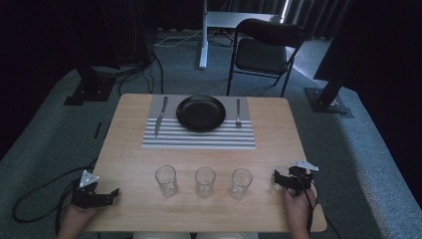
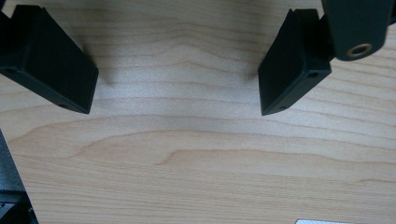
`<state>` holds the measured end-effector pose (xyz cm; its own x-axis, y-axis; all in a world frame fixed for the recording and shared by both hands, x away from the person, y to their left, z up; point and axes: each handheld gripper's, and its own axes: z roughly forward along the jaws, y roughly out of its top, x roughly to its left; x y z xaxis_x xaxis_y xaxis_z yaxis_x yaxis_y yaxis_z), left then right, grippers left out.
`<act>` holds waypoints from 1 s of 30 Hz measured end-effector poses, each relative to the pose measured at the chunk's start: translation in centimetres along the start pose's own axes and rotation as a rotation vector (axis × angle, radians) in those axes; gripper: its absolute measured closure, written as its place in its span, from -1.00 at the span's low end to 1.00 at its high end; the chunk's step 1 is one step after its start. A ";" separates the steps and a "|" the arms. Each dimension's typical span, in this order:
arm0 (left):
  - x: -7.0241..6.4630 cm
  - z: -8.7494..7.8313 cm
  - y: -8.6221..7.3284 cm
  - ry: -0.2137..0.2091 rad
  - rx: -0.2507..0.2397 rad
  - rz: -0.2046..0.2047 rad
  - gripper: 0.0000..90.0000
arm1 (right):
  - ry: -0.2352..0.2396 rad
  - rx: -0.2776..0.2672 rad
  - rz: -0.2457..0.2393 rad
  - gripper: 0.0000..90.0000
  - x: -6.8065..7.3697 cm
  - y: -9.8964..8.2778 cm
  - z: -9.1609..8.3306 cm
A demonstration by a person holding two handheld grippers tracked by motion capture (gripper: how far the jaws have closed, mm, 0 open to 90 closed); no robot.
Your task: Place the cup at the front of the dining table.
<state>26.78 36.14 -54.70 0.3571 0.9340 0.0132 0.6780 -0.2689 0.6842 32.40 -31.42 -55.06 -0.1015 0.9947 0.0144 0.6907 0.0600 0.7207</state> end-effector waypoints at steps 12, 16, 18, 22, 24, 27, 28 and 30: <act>0.2 -0.3 -0.1 -0.020 0.004 0.020 -0.95 | 0.000 0.000 0.000 -0.74 0.0 0.0 0.0; 0.3 -0.3 -0.1 -0.029 0.007 0.031 -0.95 | 0.000 0.000 0.000 -0.74 0.0 0.0 0.0; 0.3 -0.3 -0.1 -0.038 0.007 0.044 -0.95 | 0.000 0.000 0.001 -0.74 0.0 0.0 0.0; 0.4 -0.3 -0.1 -0.049 0.004 0.055 -0.91 | 0.000 0.000 0.001 -0.74 0.0 0.0 0.0; 0.3 -0.3 -0.1 -0.048 0.006 0.055 -0.91 | 0.000 0.000 0.001 -0.74 0.0 0.0 0.0; 0.2 -0.4 0.0 -0.049 0.013 0.058 -0.91 | 0.000 0.000 0.001 -0.74 0.0 0.0 0.0; 0.1 -0.4 0.0 -0.047 0.015 0.053 -0.91 | 0.000 0.000 0.001 -0.74 0.0 0.0 0.0; 0.1 -0.4 0.0 -0.048 0.018 0.052 -0.91 | 0.000 0.000 0.000 -0.74 0.0 0.0 0.0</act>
<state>26.56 36.31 -54.40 0.4222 0.9064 0.0133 0.6690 -0.3214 0.6702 32.40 -31.42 -55.07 -0.1011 0.9948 0.0145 0.6908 0.0597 0.7205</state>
